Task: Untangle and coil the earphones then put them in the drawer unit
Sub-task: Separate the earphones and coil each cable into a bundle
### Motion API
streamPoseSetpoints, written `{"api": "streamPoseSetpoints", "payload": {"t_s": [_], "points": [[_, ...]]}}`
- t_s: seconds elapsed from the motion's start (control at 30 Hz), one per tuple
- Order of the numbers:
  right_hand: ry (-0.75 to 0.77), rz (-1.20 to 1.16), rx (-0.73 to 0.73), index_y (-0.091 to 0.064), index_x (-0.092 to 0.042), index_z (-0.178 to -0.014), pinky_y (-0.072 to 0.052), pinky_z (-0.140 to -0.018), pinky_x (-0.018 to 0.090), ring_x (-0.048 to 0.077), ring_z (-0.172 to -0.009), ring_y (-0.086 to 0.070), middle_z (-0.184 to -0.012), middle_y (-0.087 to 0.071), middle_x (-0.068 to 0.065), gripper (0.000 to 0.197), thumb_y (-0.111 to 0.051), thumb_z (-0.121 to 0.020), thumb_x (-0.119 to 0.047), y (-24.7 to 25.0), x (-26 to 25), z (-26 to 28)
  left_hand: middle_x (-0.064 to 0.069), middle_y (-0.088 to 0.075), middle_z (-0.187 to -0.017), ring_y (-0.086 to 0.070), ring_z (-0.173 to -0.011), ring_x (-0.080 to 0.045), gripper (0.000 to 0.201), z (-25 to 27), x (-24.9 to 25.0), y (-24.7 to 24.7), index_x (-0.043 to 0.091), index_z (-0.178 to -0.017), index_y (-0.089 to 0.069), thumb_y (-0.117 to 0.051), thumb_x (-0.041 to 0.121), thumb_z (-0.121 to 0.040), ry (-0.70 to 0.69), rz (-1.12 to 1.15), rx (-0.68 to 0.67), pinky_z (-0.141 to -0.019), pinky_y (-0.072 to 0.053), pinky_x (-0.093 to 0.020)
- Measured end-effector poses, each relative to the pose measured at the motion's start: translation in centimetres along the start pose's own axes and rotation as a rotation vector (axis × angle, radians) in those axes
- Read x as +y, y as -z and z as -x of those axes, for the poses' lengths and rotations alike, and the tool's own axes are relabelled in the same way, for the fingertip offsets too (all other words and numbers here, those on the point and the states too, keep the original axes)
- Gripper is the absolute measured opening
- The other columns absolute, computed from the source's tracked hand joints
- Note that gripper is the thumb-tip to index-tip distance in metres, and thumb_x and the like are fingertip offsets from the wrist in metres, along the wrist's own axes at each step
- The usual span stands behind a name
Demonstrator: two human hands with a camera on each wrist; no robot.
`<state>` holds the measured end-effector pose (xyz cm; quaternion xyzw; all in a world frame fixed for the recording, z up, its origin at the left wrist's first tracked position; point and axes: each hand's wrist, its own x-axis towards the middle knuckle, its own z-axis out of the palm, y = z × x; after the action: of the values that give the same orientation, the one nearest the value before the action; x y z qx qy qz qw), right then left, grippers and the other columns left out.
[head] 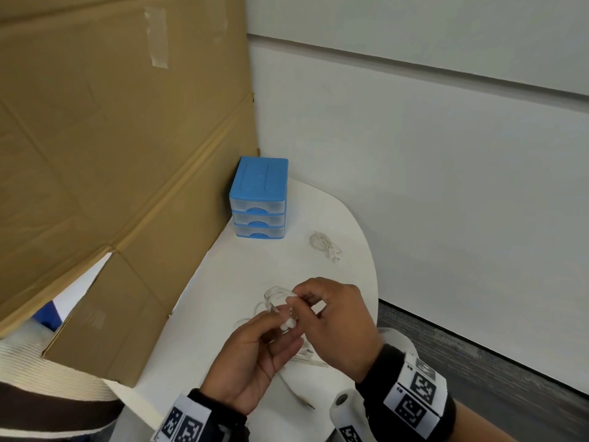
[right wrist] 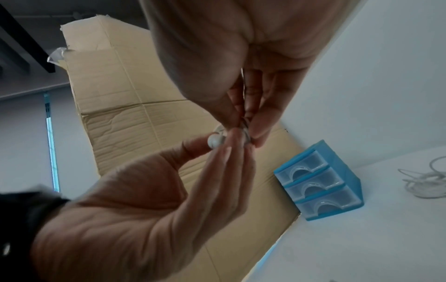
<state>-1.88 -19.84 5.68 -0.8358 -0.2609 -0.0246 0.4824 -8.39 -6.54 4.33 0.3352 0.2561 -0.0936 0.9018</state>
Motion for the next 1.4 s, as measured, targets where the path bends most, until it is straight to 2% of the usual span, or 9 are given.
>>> {"api": "streamPoseSetpoints", "payload": {"t_s": [0.13,0.33,0.5,0.63,0.87,1.0,1.1,1.23,1.4], "points": [[-0.005,0.040,0.042,-0.069,-0.020,-0.077,-0.055,-0.060,0.033,0.009,-0.070,-0.065,-0.072,-0.068,-0.011,0.011,-0.063,-0.085,-0.025,-0.8,0.6,0.3,-0.023,-0.069,-0.114,-0.073,-0.087,-0.023,0.026,-0.3,-0.6,0.2,-0.004,-0.111,-0.067,-0.054,-0.002,-0.088,-0.072,-0.094,0.080,-0.080,-0.059,-0.031],[-0.112,0.021,0.142,-0.067,-0.023,-0.075,-0.055,-0.061,0.030,0.005,-0.073,-0.066,-0.069,-0.068,-0.013,0.012,-0.067,-0.087,-0.021,-1.7,2.1,0.2,-0.014,-0.075,-0.095,-0.072,-0.075,-0.024,0.014,-0.7,-1.1,-0.1,0.005,-0.106,-0.061,-0.056,0.012,-0.095,-0.077,-0.111,0.183,-0.053,-0.056,-0.025],[-0.090,-0.076,0.225,-0.065,-0.024,-0.078,-0.048,-0.050,0.017,0.006,-0.062,-0.064,-0.072,-0.067,-0.011,0.011,-0.066,-0.086,-0.018,-2.6,2.8,0.5,-0.015,-0.069,-0.079,-0.069,-0.056,-0.018,0.020,-0.8,-0.2,-0.2,-0.001,-0.106,-0.062,-0.056,0.008,-0.089,0.266,0.227,0.004,-0.049,-0.059,-0.028],[-0.069,-0.124,0.247,-0.067,-0.023,-0.080,-0.051,-0.050,0.020,0.007,-0.058,-0.065,-0.070,-0.067,-0.010,0.010,-0.066,-0.087,-0.016,-2.8,3.3,0.5,-0.013,-0.070,-0.081,-0.072,-0.060,-0.021,0.028,-1.1,0.1,0.3,-0.001,-0.106,-0.064,-0.060,0.008,-0.079,0.290,0.187,-0.092,-0.053,-0.061,-0.033],[-0.059,0.034,0.073,-0.068,-0.020,-0.077,-0.043,-0.056,0.010,-0.002,-0.063,-0.060,-0.071,-0.067,-0.013,0.012,-0.066,-0.088,-0.024,-2.6,7.1,-1.1,-0.014,-0.071,-0.115,-0.070,-0.100,-0.037,0.030,-3.9,0.3,3.4,0.015,-0.122,-0.060,-0.051,0.022,-0.095,0.125,-0.355,0.085,-0.078,-0.054,-0.043],[-0.365,0.153,-0.192,-0.059,-0.030,-0.063,-0.042,-0.061,0.024,0.006,-0.059,-0.055,-0.061,-0.061,-0.010,0.026,-0.069,-0.086,-0.024,-2.6,12.6,-4.3,-0.011,-0.074,-0.106,-0.071,-0.091,-0.029,0.022,-6.5,1.2,4.2,0.011,-0.111,-0.065,-0.056,0.023,-0.095,-0.011,-0.411,0.292,-0.077,-0.053,-0.039],[-0.531,0.216,-0.334,-0.056,-0.028,-0.055,-0.037,-0.059,0.023,0.005,-0.055,-0.048,-0.056,-0.053,-0.012,0.033,-0.069,-0.085,-0.023,-3.1,15.3,-6.5,-0.012,-0.073,-0.105,-0.067,-0.081,-0.024,0.017,-8.1,1.2,4.0,0.010,-0.106,-0.066,-0.056,0.018,-0.094,-0.028,-0.466,0.351,-0.066,-0.050,-0.032],[-0.576,0.284,-0.401,-0.066,-0.022,-0.064,-0.040,-0.064,0.022,0.015,-0.070,-0.058,-0.068,-0.062,-0.005,0.022,-0.070,-0.085,-0.027,-3.8,16.2,-8.5,-0.012,-0.072,-0.103,-0.065,-0.079,-0.024,0.012,-10.0,1.0,3.4,0.011,-0.099,-0.066,-0.058,0.016,-0.093,-0.012,-0.518,0.366,-0.064,-0.048,-0.030],[-0.554,0.262,-0.427,-0.075,-0.014,-0.086,-0.041,-0.068,0.021,0.011,-0.072,-0.056,-0.070,-0.059,-0.010,0.015,-0.075,-0.081,-0.029,-3.2,16.1,-9.1,-0.011,-0.071,-0.103,-0.065,-0.079,-0.024,0.008,-11.8,1.8,2.8,0.012,-0.097,-0.066,-0.059,0.016,-0.093,-0.022,-0.567,0.362,-0.065,-0.049,-0.031]]}}
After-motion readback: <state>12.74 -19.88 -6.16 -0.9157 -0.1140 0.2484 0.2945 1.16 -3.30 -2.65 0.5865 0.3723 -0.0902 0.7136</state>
